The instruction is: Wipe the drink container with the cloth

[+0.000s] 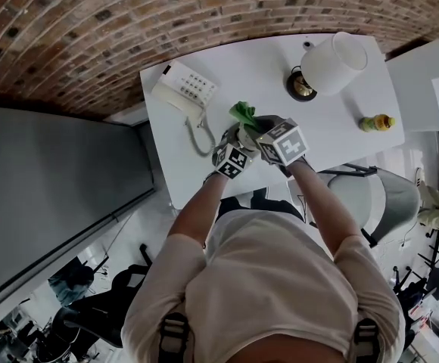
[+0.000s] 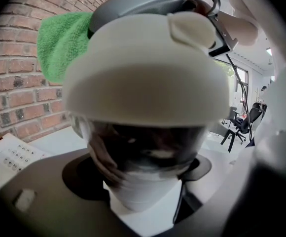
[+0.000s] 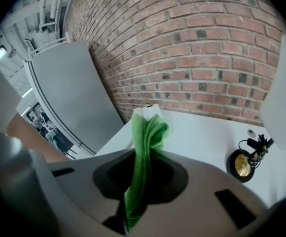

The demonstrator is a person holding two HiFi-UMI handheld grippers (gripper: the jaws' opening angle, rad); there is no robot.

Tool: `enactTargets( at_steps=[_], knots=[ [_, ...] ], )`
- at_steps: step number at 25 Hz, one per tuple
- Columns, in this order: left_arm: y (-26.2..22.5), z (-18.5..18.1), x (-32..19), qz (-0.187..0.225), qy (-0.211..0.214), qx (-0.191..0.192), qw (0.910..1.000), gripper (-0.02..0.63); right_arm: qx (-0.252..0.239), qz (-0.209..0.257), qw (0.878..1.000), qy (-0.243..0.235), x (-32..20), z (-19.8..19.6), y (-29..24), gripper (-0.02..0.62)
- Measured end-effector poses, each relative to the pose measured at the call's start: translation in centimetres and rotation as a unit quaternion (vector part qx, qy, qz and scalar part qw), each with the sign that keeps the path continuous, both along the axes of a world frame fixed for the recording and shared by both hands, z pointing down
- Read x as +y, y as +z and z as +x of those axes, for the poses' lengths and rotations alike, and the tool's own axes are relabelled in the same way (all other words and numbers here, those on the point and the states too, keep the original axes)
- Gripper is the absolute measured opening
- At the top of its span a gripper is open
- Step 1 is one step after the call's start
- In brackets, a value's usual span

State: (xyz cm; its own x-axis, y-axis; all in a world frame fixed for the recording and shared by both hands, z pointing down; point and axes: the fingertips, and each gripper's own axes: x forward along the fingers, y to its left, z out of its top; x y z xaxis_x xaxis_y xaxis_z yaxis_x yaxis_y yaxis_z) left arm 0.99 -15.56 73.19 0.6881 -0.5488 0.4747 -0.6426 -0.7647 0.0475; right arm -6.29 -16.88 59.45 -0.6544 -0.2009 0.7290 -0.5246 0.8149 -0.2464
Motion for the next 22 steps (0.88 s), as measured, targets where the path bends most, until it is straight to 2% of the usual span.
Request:
enactTargets(
  at_steps=[7,12,22],
  knots=[
    [0.0,-0.1,-0.1,-0.003,-0.007,0.001,1.0000,0.413,-0.009,-0.028,1.000,-0.008,0.4,-0.8,0.2,0.041],
    [-0.1,-0.1,-0.6,-0.017,-0.014,0.014,0.9997,0.411,-0.004,-0.012,1.000,0.011,-0.9,-0.8,0.2,0.041],
    [0.1,-0.1,0.1,-0.005,-0.001,-0.012,0.9999,0.411,0.016,-0.040,0.998,-0.045,1.9,-2.0,0.4,0.041]
  ],
)
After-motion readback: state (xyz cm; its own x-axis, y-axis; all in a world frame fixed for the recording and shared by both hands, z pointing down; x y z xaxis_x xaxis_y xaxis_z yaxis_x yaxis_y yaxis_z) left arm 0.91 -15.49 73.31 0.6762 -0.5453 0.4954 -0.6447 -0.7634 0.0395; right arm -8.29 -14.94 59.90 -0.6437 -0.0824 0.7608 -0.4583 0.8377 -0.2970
